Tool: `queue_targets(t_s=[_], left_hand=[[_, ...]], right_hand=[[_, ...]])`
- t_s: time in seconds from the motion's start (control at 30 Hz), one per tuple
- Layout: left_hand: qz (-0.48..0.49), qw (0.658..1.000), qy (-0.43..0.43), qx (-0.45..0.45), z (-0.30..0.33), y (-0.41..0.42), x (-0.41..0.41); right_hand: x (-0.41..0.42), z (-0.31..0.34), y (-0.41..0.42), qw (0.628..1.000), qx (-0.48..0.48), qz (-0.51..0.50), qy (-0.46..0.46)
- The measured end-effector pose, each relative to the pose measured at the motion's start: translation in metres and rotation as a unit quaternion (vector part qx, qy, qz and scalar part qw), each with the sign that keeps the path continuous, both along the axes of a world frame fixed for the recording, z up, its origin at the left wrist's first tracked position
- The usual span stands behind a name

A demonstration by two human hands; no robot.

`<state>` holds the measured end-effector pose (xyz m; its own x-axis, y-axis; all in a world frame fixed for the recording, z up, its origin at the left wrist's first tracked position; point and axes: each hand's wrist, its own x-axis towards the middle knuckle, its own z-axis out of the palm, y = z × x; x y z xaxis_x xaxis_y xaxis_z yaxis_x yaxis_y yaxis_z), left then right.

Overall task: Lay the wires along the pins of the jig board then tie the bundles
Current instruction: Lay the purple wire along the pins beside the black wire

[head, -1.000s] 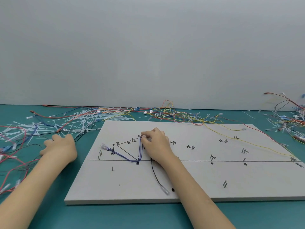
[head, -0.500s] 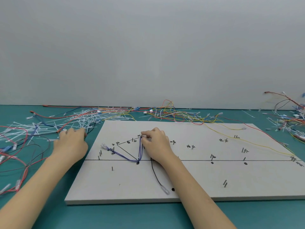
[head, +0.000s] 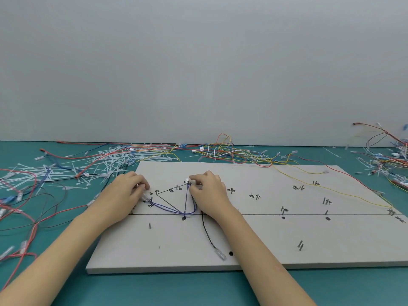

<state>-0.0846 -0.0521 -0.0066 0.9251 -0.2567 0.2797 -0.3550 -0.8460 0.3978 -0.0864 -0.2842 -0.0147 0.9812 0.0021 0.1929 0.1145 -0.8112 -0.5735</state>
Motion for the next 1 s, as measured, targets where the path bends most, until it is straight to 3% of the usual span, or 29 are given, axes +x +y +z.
queue_targets(t_s=[0.27, 0.47, 0.63, 1.0], left_hand=[[0.005, 0.999, 0.002, -0.051, 0.0026, 0.0008, -0.0012], [0.009, 0.997, 0.069, -0.018, -0.0020, 0.0021, 0.0011], [0.003, 0.990, 0.108, -0.086, -0.0017, 0.0070, 0.0029], [-0.019, 0.986, 0.112, -0.121, 0.0039, -0.0002, -0.0024]], right_hand=[[-0.0011, 0.0006, -0.0003, 1.000, 0.005, 0.001, -0.002], [-0.0031, 0.0027, 0.0005, 1.000, 0.008, 0.003, 0.001], [-0.0027, 0.0021, -0.0003, 1.000, -0.002, 0.003, -0.002], [-0.0019, 0.0016, -0.0009, 1.000, 0.003, 0.004, -0.003]])
